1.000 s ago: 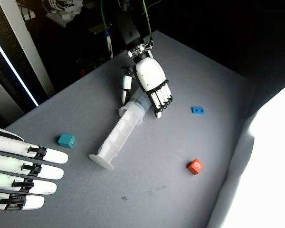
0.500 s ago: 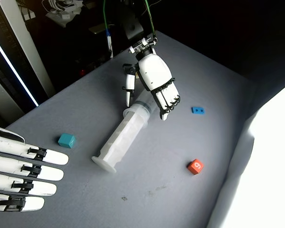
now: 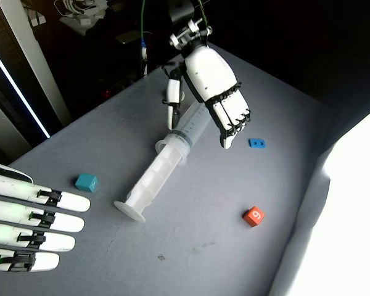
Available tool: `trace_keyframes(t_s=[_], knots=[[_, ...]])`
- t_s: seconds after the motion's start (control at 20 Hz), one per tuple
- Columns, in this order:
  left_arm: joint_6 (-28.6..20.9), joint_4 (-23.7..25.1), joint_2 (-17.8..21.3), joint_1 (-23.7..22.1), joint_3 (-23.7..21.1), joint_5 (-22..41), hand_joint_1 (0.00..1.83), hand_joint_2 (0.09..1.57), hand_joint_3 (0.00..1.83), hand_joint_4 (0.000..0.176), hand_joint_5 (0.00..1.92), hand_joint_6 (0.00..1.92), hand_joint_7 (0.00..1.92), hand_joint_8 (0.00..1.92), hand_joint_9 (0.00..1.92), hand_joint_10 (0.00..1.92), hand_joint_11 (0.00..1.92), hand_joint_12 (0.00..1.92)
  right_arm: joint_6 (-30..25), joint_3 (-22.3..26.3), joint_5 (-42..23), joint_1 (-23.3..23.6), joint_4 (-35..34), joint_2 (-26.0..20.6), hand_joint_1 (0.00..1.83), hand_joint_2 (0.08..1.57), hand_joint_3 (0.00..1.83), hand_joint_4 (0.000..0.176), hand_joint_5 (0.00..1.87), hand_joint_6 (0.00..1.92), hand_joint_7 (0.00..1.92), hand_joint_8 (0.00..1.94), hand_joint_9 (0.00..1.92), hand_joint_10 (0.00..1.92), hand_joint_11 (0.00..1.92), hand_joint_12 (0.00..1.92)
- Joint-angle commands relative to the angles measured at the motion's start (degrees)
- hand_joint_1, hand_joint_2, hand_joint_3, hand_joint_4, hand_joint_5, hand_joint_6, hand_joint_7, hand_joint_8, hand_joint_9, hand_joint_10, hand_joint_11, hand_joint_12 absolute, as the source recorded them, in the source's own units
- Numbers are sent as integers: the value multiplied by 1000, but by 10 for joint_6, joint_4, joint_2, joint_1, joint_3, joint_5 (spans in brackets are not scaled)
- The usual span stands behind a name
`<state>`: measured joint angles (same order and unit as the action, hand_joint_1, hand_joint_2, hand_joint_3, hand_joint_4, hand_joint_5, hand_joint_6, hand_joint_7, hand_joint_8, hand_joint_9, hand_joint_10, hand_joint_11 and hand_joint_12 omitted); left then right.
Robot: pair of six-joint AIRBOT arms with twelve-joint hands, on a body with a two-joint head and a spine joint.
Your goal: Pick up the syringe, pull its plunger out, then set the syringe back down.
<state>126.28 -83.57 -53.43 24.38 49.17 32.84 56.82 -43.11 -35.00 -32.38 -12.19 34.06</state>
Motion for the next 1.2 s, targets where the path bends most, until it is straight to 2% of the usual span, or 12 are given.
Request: trace_keyframes(t_s=[0.0,0.05,0.1,0.15,0.2,0.25,0.3,0.35,0.45,0.9,1.1,1.15], knots=[[5,30,7,-11,-3,2,680,1062,15,0,468,1916,457,1918,461,1920,521,1920,-4,0,-70,4,1,-2,767,960,0,0,157,1863,67,1904,144,1895,244,1911],[6,30,11,-17,-9,-1,444,1132,15,0,1070,1920,1069,1920,1009,1921,958,1921,-4,0,-70,4,1,-2,684,964,0,0,303,1909,317,1934,407,1916,547,1919],[10,31,14,-23,-13,-5,444,1132,15,0,1070,1920,1069,1920,1009,1921,958,1921,-4,0,-70,4,1,-2,684,964,0,0,303,1909,317,1934,407,1916,547,1919],[22,31,18,-34,-15,-20,380,1132,5,0,1352,1921,1389,1921,1388,1921,1318,1921,-4,0,-70,4,1,-2,555,1005,0,10,896,1919,963,1940,1013,1920,1190,1921],[30,31,20,-41,-16,-31,341,1139,4,0,1437,1921,1484,1921,1532,1921,1486,1921,-4,0,-70,4,1,-2,479,1036,4,12,1215,1921,1335,1941,1392,1921,1538,1921],[40,27,23,-51,-19,-46,611,1388,9,116,1453,1921,1601,1921,1689,1921,1728,1921,-3,0,-70,4,1,-2,482,1260,17,0,1604,1921,1689,1941,1721,1921,1821,1921],[44,27,26,-57,-22,-56,916,1422,0,164,1275,1921,1586,1921,1712,1921,1792,1921,-3,0,-70,4,1,-2,733,1357,18,0,1597,1921,1706,1941,1755,1921,1850,1921],[44,27,29,-62,-27,-64,1016,1436,1,174,1314,1921,1538,1921,1662,1921,1754,1921,-3,0,-70,4,1,-2,1058,1367,4,0,1568,1921,1691,1941,1757,1921,1840,1921],[44,27,37,-69,-39,-80,1076,1434,0,176,1468,1921,1544,1921,1639,1921,1706,1921,-3,0,-70,4,1,-2,1199,1356,0,0,1560,1921,1673,1941,1758,1921,1853,1921],[52,27,58,-107,-62,-137,832,1468,16,171,1436,1921,1531,1921,1576,1921,1578,1921,3,0,-71,4,1,-2,1191,1335,0,0,1459,1921,1567,1941,1653,1921,1766,1921],[55,27,63,-117,-59,-139,997,1450,4,150,1509,1921,1560,1921,1578,1921,1563,1921,10,0,-71,4,1,-2,1183,1312,0,0,1533,1921,1623,1941,1683,1921,1772,1921],[57,27,64,-117,-59,-139,1046,1469,11,157,1524,1921,1574,1921,1620,1921,1642,1921,12,0,-71,4,3,-1,1172,1323,0,0,1533,1921,1627,1941,1689,1921,1780,1921]])
